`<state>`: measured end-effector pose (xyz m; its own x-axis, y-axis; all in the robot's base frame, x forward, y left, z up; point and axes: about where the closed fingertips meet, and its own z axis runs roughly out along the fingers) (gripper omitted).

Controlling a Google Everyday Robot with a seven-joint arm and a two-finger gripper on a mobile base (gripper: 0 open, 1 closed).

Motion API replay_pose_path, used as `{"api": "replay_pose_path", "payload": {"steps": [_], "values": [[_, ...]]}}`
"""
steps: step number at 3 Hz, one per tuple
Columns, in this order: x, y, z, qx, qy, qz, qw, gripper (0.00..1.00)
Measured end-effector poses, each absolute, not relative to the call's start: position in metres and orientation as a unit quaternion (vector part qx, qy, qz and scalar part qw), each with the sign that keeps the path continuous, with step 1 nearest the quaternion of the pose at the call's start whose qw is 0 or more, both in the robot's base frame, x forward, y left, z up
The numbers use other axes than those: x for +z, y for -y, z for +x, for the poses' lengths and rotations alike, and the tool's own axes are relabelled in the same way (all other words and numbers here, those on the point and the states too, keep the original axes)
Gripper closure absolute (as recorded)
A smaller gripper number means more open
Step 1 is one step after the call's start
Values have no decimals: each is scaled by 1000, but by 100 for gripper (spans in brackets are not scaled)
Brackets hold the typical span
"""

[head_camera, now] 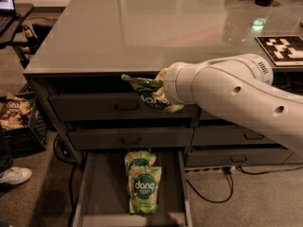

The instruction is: Pick green rice chip bag from bottom drawer and place on counter

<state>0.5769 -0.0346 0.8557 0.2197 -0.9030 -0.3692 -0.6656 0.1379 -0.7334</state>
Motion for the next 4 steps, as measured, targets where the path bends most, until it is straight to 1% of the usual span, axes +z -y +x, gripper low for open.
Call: {"api": "replay_pose_path", "payload": {"steps": [2, 4], "values": [[908, 47, 596, -183, -580, -652, 454, 100], [967, 49, 619, -233, -539, -676, 445, 100]]}}
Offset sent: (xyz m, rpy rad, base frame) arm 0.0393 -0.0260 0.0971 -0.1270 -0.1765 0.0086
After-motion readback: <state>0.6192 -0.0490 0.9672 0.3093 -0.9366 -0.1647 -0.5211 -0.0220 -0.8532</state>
